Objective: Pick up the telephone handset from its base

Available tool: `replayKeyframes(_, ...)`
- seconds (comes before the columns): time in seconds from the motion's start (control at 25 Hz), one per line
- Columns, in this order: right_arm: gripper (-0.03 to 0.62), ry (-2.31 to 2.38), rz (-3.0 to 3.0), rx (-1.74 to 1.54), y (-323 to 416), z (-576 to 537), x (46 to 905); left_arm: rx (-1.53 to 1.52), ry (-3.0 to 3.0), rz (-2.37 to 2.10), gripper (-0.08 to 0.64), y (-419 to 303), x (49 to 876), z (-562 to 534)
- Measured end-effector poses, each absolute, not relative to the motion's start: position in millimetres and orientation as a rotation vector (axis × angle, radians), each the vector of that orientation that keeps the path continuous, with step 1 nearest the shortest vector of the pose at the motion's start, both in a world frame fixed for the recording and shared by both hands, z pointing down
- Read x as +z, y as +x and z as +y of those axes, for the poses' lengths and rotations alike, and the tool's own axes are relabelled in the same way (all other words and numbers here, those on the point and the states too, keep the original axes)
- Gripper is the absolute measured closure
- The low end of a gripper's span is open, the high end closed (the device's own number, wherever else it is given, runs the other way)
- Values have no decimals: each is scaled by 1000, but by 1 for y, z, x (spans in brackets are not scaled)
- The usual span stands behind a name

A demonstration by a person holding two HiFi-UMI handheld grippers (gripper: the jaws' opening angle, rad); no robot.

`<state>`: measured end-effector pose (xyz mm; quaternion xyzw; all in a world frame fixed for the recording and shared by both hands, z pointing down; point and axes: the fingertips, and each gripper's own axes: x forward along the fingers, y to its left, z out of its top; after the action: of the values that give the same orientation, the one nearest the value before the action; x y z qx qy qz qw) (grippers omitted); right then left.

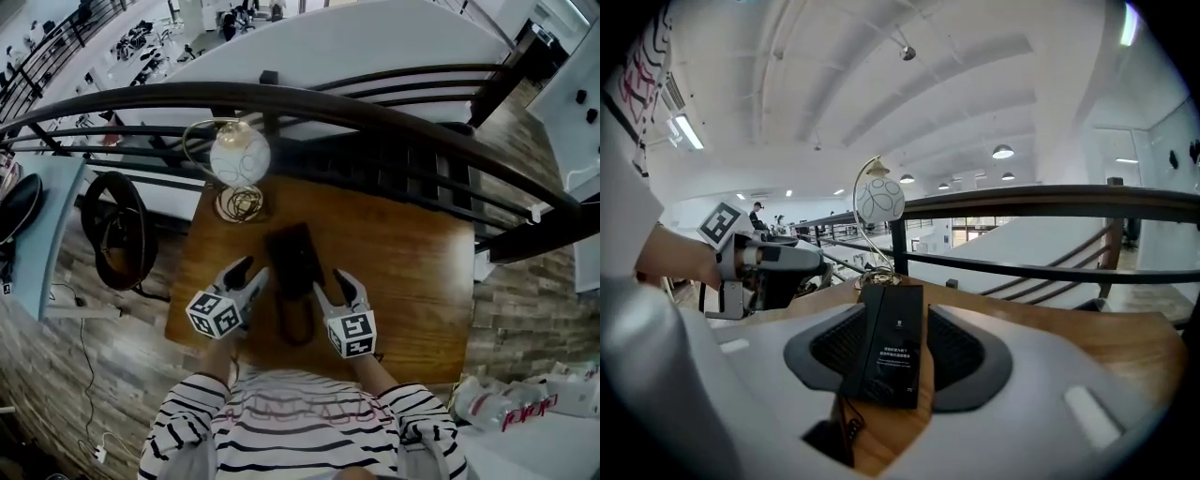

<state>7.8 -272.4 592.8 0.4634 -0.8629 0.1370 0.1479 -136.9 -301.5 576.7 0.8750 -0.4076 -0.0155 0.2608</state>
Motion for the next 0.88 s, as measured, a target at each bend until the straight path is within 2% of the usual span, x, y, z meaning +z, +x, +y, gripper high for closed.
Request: replayKeyframes(0.88,416,1220,-2317,447,-10,-318,686,24,2054,-904,325,-113,678,-354)
